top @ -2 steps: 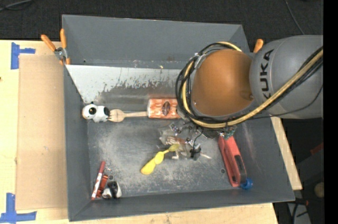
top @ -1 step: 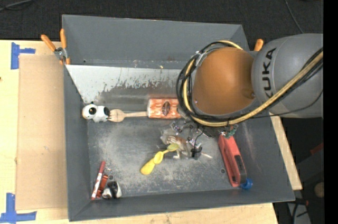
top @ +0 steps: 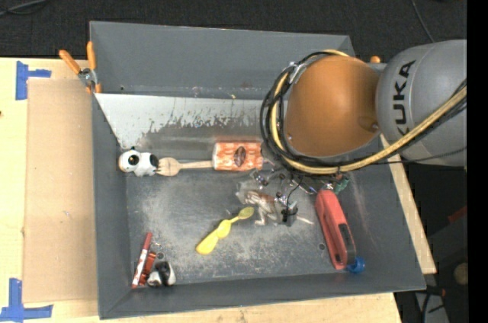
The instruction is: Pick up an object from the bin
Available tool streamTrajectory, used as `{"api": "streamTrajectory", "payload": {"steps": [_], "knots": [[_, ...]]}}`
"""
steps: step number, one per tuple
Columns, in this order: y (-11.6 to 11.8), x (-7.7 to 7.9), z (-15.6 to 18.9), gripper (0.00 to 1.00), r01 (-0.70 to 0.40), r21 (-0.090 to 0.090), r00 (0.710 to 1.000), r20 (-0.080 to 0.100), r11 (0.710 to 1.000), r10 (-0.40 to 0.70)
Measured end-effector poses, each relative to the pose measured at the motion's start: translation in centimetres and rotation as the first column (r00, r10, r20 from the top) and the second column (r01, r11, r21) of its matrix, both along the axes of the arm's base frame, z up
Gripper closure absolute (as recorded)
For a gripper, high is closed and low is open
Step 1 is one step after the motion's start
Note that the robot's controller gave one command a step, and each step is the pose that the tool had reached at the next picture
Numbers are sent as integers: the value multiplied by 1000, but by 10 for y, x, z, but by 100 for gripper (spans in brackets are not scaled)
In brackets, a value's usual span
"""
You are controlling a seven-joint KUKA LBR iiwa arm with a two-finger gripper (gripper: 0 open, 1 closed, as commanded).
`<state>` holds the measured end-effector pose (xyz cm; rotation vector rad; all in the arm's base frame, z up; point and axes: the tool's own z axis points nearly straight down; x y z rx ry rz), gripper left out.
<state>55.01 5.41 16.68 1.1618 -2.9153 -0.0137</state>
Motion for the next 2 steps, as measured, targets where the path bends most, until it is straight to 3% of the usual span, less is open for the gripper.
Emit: {"api": "streamTrajectory", "payload": {"steps": [1, 2], "knots": [[0, 2, 51, 100, 0, 1, 1000, 9, 1000, 0], [1, 3, 79, 100, 2, 1, 1000, 9, 1000, -2]]}}
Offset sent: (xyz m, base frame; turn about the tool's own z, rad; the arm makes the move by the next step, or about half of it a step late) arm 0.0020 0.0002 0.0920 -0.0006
